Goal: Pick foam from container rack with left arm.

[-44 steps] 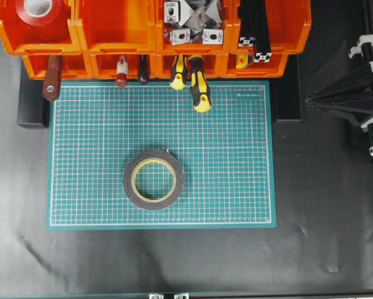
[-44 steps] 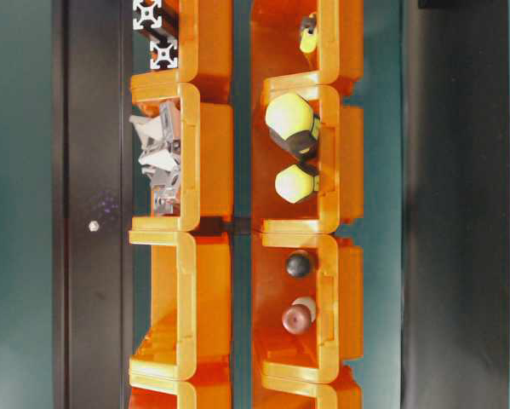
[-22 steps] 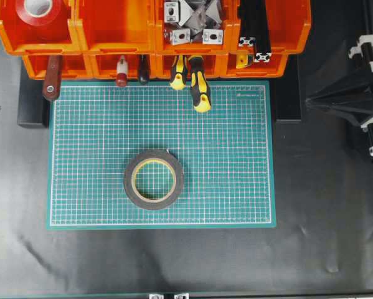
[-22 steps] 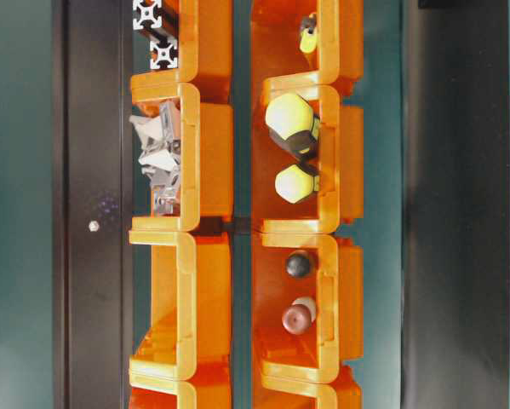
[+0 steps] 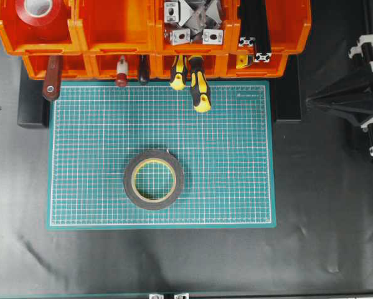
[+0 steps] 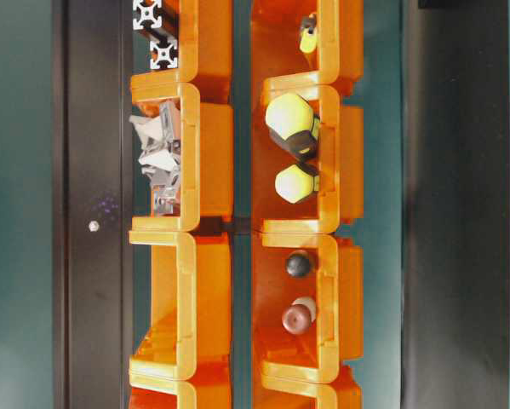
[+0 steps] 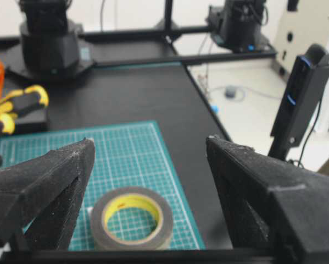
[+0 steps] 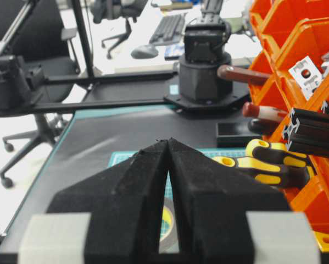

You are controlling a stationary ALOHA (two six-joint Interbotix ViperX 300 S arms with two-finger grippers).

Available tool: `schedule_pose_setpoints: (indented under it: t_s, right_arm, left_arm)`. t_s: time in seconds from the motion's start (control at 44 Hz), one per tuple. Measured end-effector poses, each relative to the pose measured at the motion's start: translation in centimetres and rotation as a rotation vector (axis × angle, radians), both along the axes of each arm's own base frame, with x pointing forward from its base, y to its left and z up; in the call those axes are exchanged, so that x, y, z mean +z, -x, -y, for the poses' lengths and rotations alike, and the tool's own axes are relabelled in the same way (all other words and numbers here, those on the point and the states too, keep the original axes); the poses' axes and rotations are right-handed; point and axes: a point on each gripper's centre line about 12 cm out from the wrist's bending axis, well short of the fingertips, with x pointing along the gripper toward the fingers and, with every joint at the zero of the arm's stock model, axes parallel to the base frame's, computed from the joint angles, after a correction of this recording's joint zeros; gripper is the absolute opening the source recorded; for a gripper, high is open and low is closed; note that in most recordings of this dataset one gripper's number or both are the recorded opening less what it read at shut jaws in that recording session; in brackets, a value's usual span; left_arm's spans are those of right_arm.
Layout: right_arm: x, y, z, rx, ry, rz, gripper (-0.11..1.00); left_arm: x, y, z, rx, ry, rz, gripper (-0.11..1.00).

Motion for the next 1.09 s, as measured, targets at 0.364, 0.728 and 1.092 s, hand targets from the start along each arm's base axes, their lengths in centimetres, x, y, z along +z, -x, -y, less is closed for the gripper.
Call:
schedule_pose_setpoints:
  t_s: [0.364, 0.728, 1.092]
  right_arm:
    - [0.0, 0.1, -0.6, 0.031, 0.002, 0.000, 0.01]
    - [0.0, 0.1, -0.6, 0.034, 0.002, 0.000, 0.01]
    - [0.0, 0.0, -0.6, 0.034, 0.000, -0.002, 0.01]
  left_arm:
    - [-0.2, -0.1, -0.1, 0.005, 0.002, -0.004, 0.79]
    - [0.1, -0.1, 0.0, 0.004, 0.011, 0.029, 0.79]
    - [-0.9, -0.2, 0.0, 0.001, 0.014, 0.034, 0.79]
